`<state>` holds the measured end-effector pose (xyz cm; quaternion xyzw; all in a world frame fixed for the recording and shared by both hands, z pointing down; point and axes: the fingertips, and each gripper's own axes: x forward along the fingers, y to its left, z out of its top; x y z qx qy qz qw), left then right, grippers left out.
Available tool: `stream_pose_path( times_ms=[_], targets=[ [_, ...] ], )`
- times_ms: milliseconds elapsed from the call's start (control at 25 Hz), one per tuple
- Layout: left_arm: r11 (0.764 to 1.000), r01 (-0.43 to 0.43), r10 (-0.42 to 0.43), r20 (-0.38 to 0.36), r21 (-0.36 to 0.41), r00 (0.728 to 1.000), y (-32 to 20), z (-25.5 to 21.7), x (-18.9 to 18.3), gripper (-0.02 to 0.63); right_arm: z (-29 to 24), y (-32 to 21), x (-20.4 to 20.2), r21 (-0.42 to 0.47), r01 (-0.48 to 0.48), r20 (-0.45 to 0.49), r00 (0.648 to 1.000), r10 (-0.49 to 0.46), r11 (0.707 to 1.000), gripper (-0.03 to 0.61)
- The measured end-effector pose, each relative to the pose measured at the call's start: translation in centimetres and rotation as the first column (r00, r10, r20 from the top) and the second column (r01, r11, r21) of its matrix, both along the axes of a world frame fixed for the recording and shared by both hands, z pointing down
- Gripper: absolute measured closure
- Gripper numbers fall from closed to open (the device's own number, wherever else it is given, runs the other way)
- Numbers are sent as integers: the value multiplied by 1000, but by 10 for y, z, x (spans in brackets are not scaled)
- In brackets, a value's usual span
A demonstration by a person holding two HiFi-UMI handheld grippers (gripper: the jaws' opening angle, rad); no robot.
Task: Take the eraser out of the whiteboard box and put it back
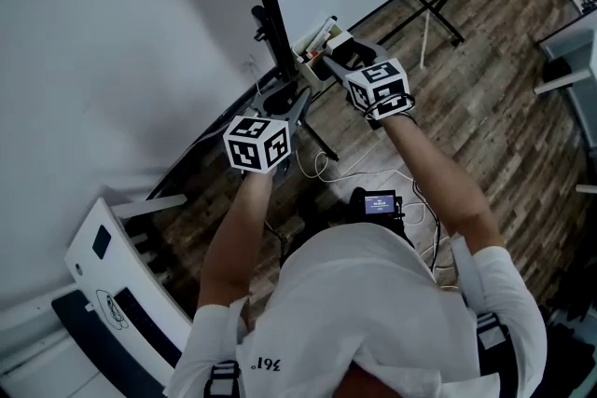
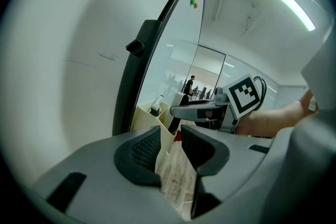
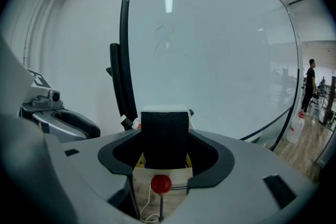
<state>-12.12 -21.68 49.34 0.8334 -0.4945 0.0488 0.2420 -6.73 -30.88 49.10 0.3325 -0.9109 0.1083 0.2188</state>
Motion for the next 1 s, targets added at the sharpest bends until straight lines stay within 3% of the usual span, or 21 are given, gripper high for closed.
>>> stream_pose_path(
  times_ms=[1000],
  targets=[
    [1000,-7,7,-17,-12,1000,8,2,5,486,28,7,-11,-6,37,-80,996,-37,999,310]
  ],
)
